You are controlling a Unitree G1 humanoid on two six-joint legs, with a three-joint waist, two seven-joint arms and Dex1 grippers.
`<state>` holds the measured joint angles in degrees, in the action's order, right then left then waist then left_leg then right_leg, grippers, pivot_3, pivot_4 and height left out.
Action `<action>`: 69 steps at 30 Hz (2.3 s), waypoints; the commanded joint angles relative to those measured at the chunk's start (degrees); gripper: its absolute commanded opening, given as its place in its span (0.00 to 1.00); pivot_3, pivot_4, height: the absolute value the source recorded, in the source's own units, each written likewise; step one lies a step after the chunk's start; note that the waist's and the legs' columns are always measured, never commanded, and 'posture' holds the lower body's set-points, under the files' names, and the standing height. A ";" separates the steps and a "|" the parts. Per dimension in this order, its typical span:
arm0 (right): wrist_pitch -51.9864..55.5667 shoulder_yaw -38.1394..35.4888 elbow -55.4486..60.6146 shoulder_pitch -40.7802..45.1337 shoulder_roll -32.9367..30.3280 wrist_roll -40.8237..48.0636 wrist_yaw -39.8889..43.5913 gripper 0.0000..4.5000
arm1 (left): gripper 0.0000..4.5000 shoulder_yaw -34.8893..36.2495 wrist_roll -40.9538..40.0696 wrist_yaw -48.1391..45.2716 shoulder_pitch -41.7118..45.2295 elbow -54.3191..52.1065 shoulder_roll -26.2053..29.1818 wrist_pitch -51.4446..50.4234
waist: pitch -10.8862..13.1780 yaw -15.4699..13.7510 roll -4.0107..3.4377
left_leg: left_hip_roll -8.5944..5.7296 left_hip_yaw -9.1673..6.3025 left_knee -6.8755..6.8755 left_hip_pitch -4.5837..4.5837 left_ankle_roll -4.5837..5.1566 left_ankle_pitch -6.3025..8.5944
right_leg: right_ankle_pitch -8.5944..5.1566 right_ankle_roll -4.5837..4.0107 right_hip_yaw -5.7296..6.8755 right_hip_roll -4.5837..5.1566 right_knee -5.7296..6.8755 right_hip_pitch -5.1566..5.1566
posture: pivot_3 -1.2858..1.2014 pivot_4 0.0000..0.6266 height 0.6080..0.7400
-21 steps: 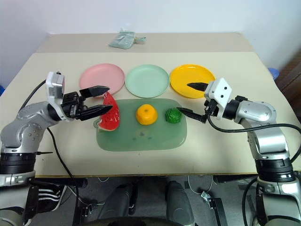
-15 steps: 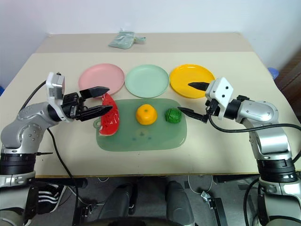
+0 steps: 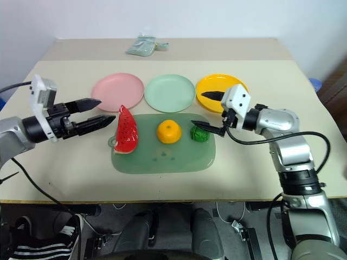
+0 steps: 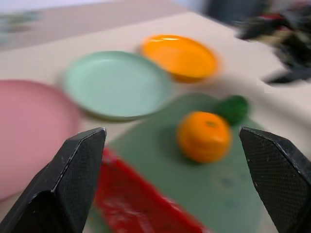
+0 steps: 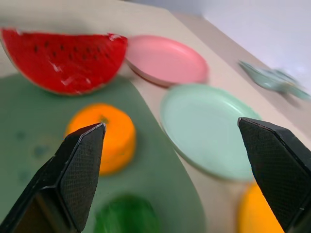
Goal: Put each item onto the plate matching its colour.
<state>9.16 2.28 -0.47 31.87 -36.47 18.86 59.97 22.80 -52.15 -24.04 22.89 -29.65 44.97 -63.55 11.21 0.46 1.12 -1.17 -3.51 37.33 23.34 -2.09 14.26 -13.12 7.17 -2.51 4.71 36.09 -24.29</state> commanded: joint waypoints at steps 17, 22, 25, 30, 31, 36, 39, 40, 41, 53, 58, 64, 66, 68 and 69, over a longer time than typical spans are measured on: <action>-3.45 0.47 -1.20 3.90 1.88 -0.39 2.97 0.99 | 1.00 -0.90 8.47 39.66 4.08 -10.37 -27.80 -22.57 | -0.03 0.04 0.03 | -0.04 0.03 -0.10 -0.03 -0.13 -0.07 | 0.00 -0.02 -0.03 -0.02 0.00 -0.04 | 0.52 0.24 0.99; -2.58 0.60 0.04 3.67 2.43 -0.06 2.08 0.99 | 1.00 -1.52 9.90 36.70 5.10 -8.86 -28.96 -24.32 | -0.03 0.30 0.03 | -0.03 0.02 -0.13 -0.04 -0.14 -0.08 | 0.00 -0.02 -0.02 -0.04 0.00 -0.05 | 0.52 0.24 0.99; -2.82 0.74 0.06 3.32 2.60 -0.30 1.81 0.99 | 1.00 -2.56 10.85 34.26 5.51 -8.06 -28.01 -24.86 | -0.03 0.32 0.03 | -0.03 0.04 -0.13 -0.04 -0.15 -0.08 | 0.00 -0.02 -0.02 -0.04 -0.01 -0.05 | 0.52 0.24 0.99; -2.43 0.66 0.74 2.83 3.02 -0.30 0.85 0.99 | 1.00 -3.95 13.77 33.08 5.90 -7.31 -29.28 -25.72 | -0.03 0.22 0.03 | -0.03 0.03 -0.13 -0.03 -0.15 -0.08 | 0.00 -0.02 -0.02 -0.04 -0.01 -0.04 | 0.52 0.24 0.99; -2.46 0.65 0.96 2.59 2.99 -0.29 0.76 0.99 | 1.00 -4.54 14.57 33.01 6.01 -7.09 -29.52 -25.69 | -0.03 0.21 0.03 | -0.03 0.03 -0.12 -0.03 -0.15 -0.08 | 0.00 -0.02 -0.02 -0.03 -0.02 -0.04 | 0.52 0.24 0.99; -2.15 0.55 1.32 2.38 3.03 -0.28 0.10 0.99 | 1.00 -5.92 16.74 31.29 6.21 -6.50 -31.17 -26.41 | -0.03 0.29 0.03 | -0.03 0.03 -0.13 -0.03 -0.15 -0.08 | 0.00 -0.02 -0.02 -0.04 -0.01 -0.04 | 0.52 0.24 0.99; -2.07 0.53 1.30 2.52 3.06 -0.20 -0.16 1.00 | 0.83 -6.87 17.79 29.94 6.41 -6.34 -31.12 -26.88 | -0.03 0.30 0.03 | -0.03 0.03 -0.13 -0.03 -0.15 -0.08 | 0.00 -0.02 -0.02 -0.03 -0.01 -0.04 | 0.52 0.24 0.99; -2.11 0.54 1.27 2.52 3.06 -0.22 -0.24 1.00 | 0.73 -6.93 18.25 29.68 6.51 -6.32 -31.23 -26.93 | -0.03 0.32 0.03 | -0.03 0.03 -0.13 -0.03 -0.15 -0.08 | 0.00 -0.02 -0.02 -0.03 -0.01 -0.05 | 0.52 0.24 0.99; -2.15 0.59 1.26 2.52 3.07 -0.26 -0.32 1.00 | 0.63 -6.79 18.67 29.46 6.75 -6.29 -31.36 -27.10 | -0.03 0.32 0.03 | -0.03 0.02 -0.13 -0.03 -0.15 -0.08 | 0.00 -0.02 -0.02 -0.04 -0.01 -0.04 | 0.52 0.24 0.99; -2.04 0.83 1.08 2.68 3.45 -0.21 -0.70 1.00 | 0.04 -10.59 20.17 21.13 7.53 -9.64 -19.48 -25.30 | -0.03 0.46 0.04 | -0.02 0.03 -0.17 -0.04 -0.16 -0.08 | 0.00 -0.02 -0.02 -0.04 -0.01 -0.06 | 0.52 0.24 0.99; -1.02 -0.11 1.07 3.36 4.25 1.26 -1.16 1.00 | 0.04 -7.84 20.37 15.12 7.87 -6.18 -12.89 -17.74 | -0.02 0.32 0.03 | -0.02 0.04 -0.18 -0.04 -0.16 -0.09 | 0.00 -0.02 -0.02 -0.03 -0.03 -0.07 | 0.52 0.24 0.99; -0.74 0.27 0.54 4.42 5.20 0.93 -1.98 1.00 | 0.04 -5.80 24.92 13.71 13.50 8.30 -12.61 -3.35 | -0.02 0.28 0.03 | -0.02 0.04 -0.16 -0.03 -0.18 -0.10 | 0.00 -0.02 -0.01 -0.03 -0.03 -0.06 | 0.52 0.24 0.99; -1.16 -0.22 -1.45 6.20 5.89 -0.55 -4.50 1.00 | 0.04 -6.16 26.52 11.55 16.70 18.04 -13.88 5.59 | -0.02 0.27 0.03 | -0.02 0.03 -0.16 -0.03 -0.18 -0.10 | 0.00 -0.02 0.00 -0.03 -0.03 -0.06 | 0.52 0.24 0.99; -1.79 -0.44 -4.06 7.92 6.49 -2.69 -7.38 1.00 | 0.04 -7.38 27.28 7.47 18.83 25.39 -14.59 13.79 | -0.03 0.31 0.03 | -0.03 0.06 -0.16 -0.03 -0.19 -0.11 | 0.01 -0.02 -0.01 -0.03 -0.02 -0.07 | 0.52 0.24 0.99; -2.38 -0.28 -5.36 8.54 6.69 -3.83 -8.57 1.00 | 0.04 -7.83 28.75 8.57 20.31 29.42 -15.51 16.54 | -0.02 0.32 0.03 | -0.03 0.06 -0.16 -0.02 -0.21 -0.12 | 0.01 -0.03 0.00 -0.03 -0.04 -0.08 | 0.52 0.24 0.99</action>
<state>8.12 3.62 -4.70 38.72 -30.21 16.65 53.87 15.08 -25.13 -14.49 41.05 -4.44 29.96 -53.59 11.19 0.78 1.15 -1.20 -3.44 37.15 23.31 -2.30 14.15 -13.11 7.14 -2.52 4.69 36.06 -24.37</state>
